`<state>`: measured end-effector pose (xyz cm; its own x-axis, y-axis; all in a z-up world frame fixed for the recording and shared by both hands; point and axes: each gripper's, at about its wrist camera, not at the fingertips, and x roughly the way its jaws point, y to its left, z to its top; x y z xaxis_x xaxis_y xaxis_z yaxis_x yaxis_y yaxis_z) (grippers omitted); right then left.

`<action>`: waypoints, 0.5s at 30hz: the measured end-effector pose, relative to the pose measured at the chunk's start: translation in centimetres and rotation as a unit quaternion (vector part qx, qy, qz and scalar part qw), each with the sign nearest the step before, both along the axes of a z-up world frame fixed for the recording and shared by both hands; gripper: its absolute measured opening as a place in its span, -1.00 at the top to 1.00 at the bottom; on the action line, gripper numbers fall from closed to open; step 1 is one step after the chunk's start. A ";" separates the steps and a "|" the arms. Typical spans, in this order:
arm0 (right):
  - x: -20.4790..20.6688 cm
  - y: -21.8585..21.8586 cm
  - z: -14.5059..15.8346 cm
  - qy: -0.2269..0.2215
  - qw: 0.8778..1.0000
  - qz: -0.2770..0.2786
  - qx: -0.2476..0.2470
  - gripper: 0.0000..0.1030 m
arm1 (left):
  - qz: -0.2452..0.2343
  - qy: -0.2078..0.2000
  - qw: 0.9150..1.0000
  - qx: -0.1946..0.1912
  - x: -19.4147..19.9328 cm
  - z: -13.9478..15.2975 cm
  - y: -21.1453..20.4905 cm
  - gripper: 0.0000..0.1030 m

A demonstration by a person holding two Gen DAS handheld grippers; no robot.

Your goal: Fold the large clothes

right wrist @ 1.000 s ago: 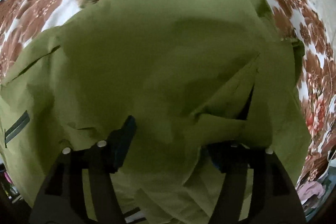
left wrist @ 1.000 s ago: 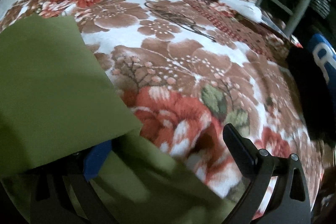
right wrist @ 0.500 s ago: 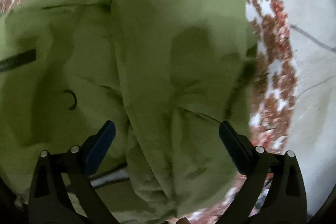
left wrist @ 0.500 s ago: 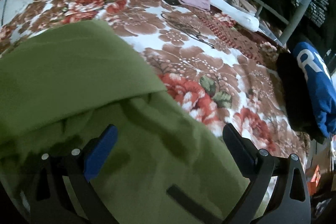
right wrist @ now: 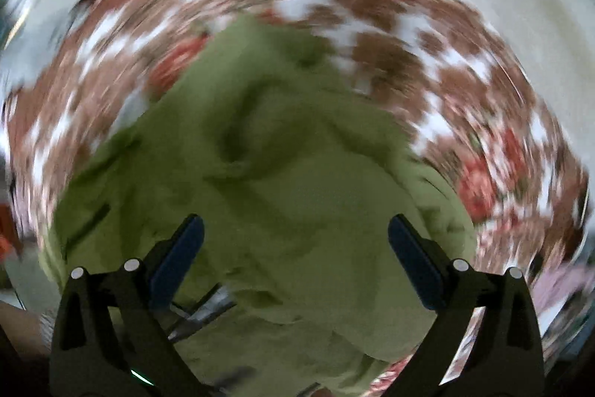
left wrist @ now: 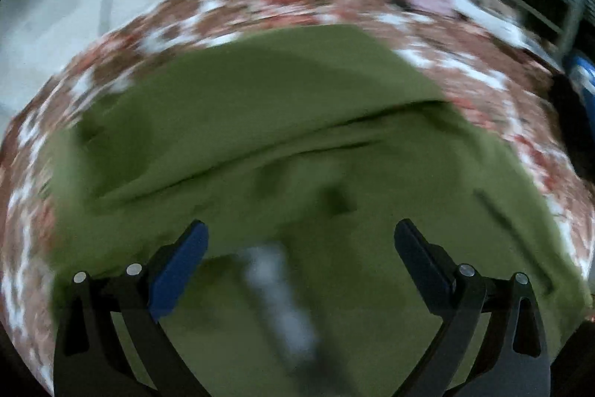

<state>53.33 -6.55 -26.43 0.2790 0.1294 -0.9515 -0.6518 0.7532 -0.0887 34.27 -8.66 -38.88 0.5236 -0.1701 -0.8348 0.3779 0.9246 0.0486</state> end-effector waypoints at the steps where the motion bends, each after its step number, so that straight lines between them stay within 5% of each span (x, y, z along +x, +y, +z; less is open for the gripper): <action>1: 1.2 -2.2 -0.4 -0.005 0.999 -0.038 0.009 -0.90 | 0.018 0.000 1.000 0.007 0.7 0.2 1.8 -0.90; 4: 3.8 -8.9 -2.3 -0.023 0.987 -0.152 0.037 -0.90 | 0.101 0.003 0.995 0.005 3.8 1.5 8.0 -0.90; 7: 5.2 -15.1 -5.6 -0.032 0.966 -0.253 0.037 -0.90 | 0.174 0.040 0.982 -0.064 7.9 2.1 13.8 -0.89; 11: 5.6 -22.6 -10.5 -0.008 0.931 -0.364 0.021 -0.90 | 0.202 0.071 0.968 -0.132 12.4 2.8 16.7 -0.89; 13: 5.5 -26.4 -12.8 0.015 0.905 -0.424 0.036 -0.90 | 0.202 0.076 0.966 -0.145 14.8 3.4 16.7 -0.89; 15: 5.0 -28.1 -13.7 0.020 0.893 -0.447 0.051 -0.90 | 0.203 0.089 0.963 -0.153 17.5 3.0 16.6 -0.90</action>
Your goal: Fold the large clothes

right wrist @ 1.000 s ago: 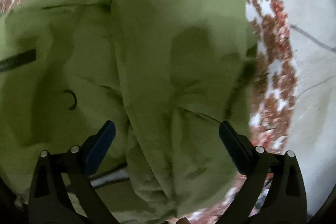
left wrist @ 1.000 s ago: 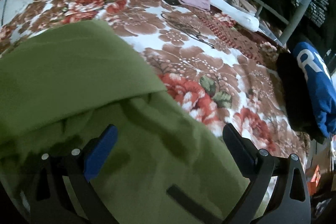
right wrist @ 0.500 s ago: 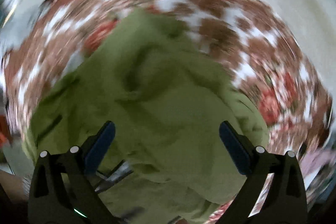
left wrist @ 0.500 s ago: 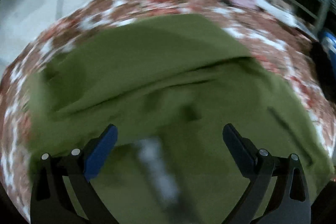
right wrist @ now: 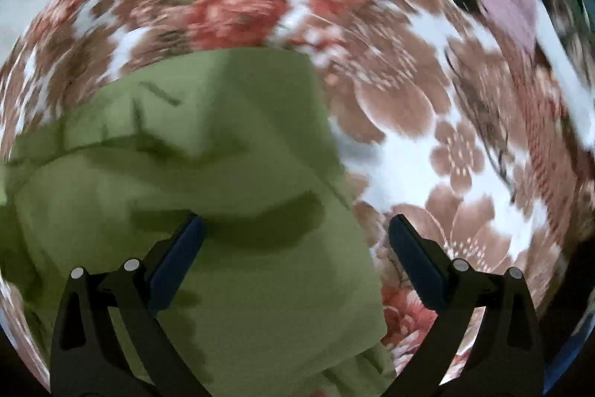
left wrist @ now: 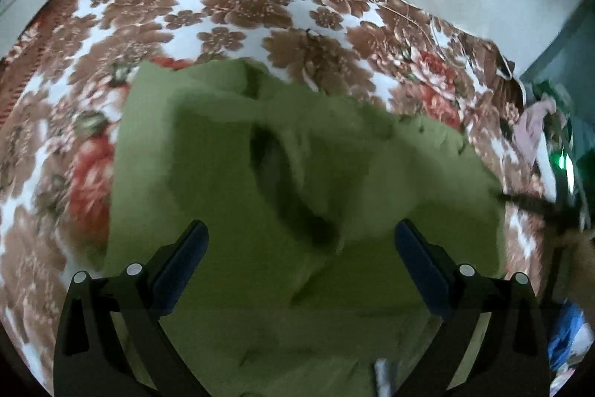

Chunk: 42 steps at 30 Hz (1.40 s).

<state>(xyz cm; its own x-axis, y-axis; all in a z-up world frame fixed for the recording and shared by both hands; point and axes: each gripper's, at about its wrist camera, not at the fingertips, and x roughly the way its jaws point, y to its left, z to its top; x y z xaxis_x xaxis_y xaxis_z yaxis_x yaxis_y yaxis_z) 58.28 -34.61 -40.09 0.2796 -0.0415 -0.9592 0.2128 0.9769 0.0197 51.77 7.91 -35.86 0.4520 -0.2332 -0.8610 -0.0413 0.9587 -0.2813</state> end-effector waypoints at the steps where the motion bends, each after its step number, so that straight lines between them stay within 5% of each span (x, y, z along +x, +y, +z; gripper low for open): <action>1: 0.0 -0.2 -0.3 -0.002 1.000 0.000 0.003 -0.90 | 0.000 0.009 1.000 0.001 0.8 -0.5 -0.1 -0.89; 6: -0.4 0.8 -0.5 -0.024 0.999 0.030 -0.010 -0.90 | 0.017 0.129 0.991 0.035 4.6 -5.0 0.0 -0.74; 7: -0.3 0.7 -0.9 -0.024 0.999 0.035 -0.013 -0.90 | 0.023 0.154 0.988 0.009 4.8 -6.0 0.6 -0.37; 8: -0.3 0.9 -1.1 -0.021 0.999 0.044 -0.020 -0.90 | 0.022 0.160 0.987 -0.011 4.6 -6.3 1.0 0.40; 9: -0.1 0.9 -1.7 -0.017 0.998 0.048 -0.025 -0.90 | 0.017 0.165 0.986 -0.003 4.4 -6.5 1.3 0.74; 13: 0.5 0.4 -3.0 -0.003 0.998 0.054 -0.032 -0.90 | 0.007 0.155 0.988 -0.017 3.5 -5.3 2.9 0.87; 20: 1.2 -0.8 -3.8 0.002 0.998 0.035 -0.044 -0.90 | -0.002 0.117 0.993 -0.019 3.1 -0.8 6.2 0.85; 25: 1.7 -0.8 -6.1 0.014 0.999 0.031 -0.042 -0.90 | -0.005 0.172 0.985 0.003 3.5 -8.0 8.0 0.52; 30: 1.3 -1.1 -6.7 -0.005 0.998 0.025 -0.062 -0.90 | -0.018 0.129 0.991 0.033 2.3 -10.8 8.4 -0.08; 32: 1.0 -0.9 -5.8 -0.009 0.997 0.021 -0.077 -0.90 | -0.019 0.110 0.990 0.086 1.8 -9.7 8.3 -0.48; 34: 0.4 -0.3 -4.2 -0.023 0.996 0.030 -0.075 -0.90 | -0.032 0.082 0.987 0.134 1.1 -7.8 8.3 -0.53; 42: -2.8 10.0 1.1 -0.085 0.985 0.151 -0.017 -0.90 | -0.103 0.000 0.985 0.139 0.1 -0.6 4.3 -0.71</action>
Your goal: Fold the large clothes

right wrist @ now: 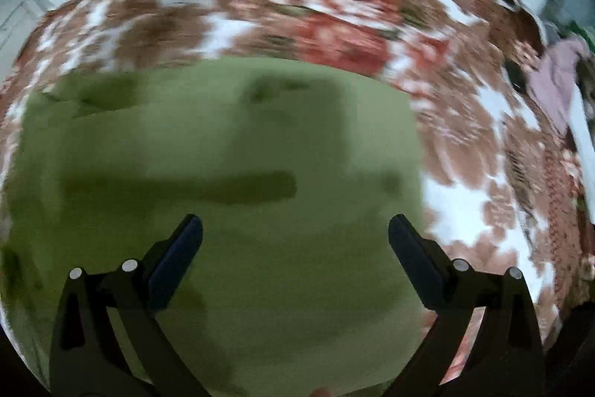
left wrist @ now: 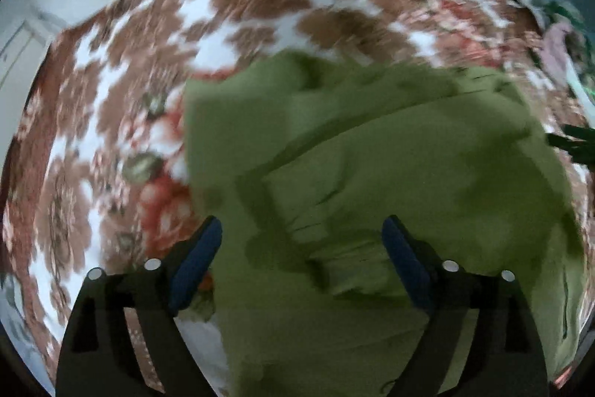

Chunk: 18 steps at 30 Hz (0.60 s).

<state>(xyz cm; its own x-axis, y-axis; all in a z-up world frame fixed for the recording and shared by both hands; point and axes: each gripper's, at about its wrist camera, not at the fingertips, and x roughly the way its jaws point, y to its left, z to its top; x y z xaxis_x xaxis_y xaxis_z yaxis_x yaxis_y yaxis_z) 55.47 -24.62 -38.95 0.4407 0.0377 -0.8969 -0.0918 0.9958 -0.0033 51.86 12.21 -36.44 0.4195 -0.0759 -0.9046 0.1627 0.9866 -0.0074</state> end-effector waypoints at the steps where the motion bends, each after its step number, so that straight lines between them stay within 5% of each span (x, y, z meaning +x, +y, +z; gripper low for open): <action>1: -0.2 1.1 0.2 -0.001 1.000 0.001 0.009 -0.91 | -0.006 -0.009 1.000 -0.002 -0.4 0.3 -0.7 -0.74; 5: -0.9 5.4 -0.1 -0.004 0.999 0.003 0.047 -0.90 | 0.002 -0.024 1.000 -0.021 -0.8 -1.6 -4.0 -0.89; 8: -0.7 7.6 -2.6 0.007 1.000 0.000 0.011 -0.90 | 0.002 -0.019 1.000 -0.005 -0.9 -4.8 -6.0 -0.89; 13: -0.9 6.5 -5.9 0.024 1.000 -0.013 -0.009 -0.90 | -0.006 0.024 1.000 0.013 -1.3 -9.9 -5.1 -0.92; 18: -2.1 5.8 -6.6 0.015 0.999 -0.015 -0.024 -0.90 | -0.009 0.034 0.999 0.003 -1.7 -9.9 -3.7 -0.92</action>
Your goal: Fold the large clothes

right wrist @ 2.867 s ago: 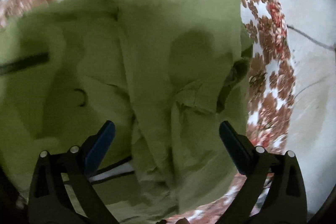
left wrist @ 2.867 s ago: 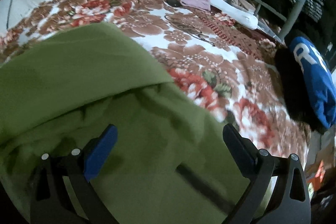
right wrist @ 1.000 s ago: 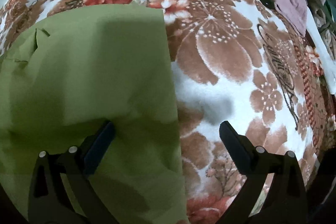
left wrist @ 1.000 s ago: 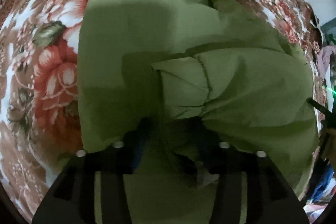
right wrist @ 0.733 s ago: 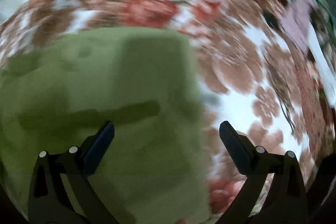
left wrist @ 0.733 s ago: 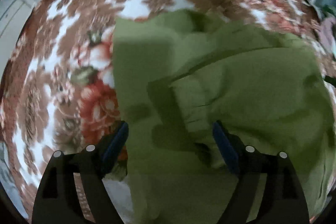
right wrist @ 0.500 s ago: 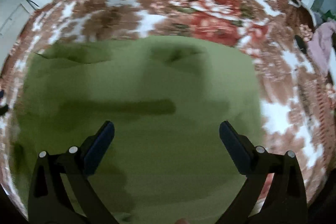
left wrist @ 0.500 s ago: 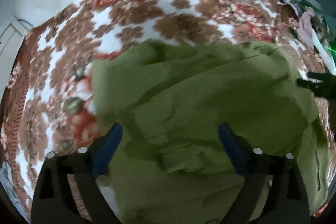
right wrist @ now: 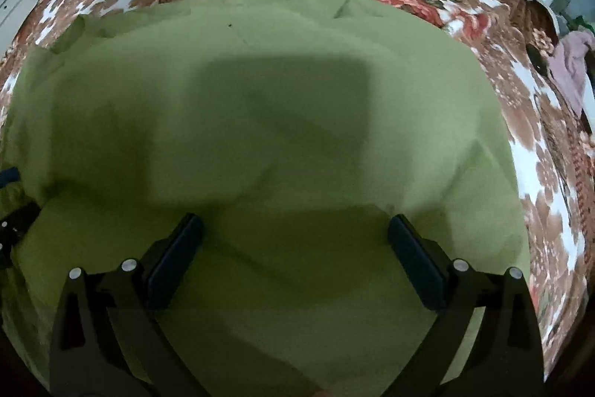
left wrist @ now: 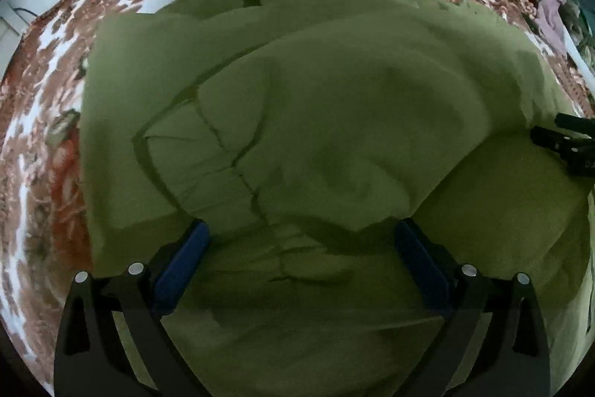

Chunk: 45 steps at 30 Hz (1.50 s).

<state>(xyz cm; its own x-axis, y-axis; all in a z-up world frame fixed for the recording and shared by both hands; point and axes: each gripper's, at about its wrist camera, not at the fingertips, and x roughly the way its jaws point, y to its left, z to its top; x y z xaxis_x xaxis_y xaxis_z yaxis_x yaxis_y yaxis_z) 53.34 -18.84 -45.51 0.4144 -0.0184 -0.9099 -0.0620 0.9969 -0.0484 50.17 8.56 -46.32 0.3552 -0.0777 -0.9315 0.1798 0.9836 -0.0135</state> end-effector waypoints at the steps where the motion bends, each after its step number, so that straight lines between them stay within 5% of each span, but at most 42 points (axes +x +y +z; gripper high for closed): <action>1: -0.3 0.0 0.4 -0.001 1.000 -0.005 -0.001 -0.90 | 0.002 -0.001 1.000 0.001 -0.2 0.4 0.1 -0.89; 12: -7.2 0.2 7.0 -0.021 0.999 -0.008 0.023 -0.90 | 0.037 -0.052 0.997 -0.043 -8.0 10.3 1.7 -0.89; 29: -22.9 -7.6 11.7 -0.038 0.999 -0.001 0.036 -0.91 | 0.121 -0.033 0.992 -0.016 -29.9 14.8 2.4 -0.89; 42: -34.6 -14.3 6.4 0.056 0.995 -0.060 0.055 -0.90 | 0.119 0.048 0.992 0.005 -39.0 10.5 7.9 -0.89; 45: -36.5 -16.1 5.0 0.077 0.992 -0.081 0.058 -0.91 | 0.134 0.073 0.988 -0.019 -40.8 9.3 9.4 -0.89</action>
<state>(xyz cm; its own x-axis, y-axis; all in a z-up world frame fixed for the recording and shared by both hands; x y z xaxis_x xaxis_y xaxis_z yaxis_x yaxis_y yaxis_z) 16.86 -34.99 -40.48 0.2713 0.0352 -0.9618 0.1009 0.9928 0.0648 9.34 17.95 -37.01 0.2290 -0.0350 -0.9728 -0.0942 0.9939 -0.0579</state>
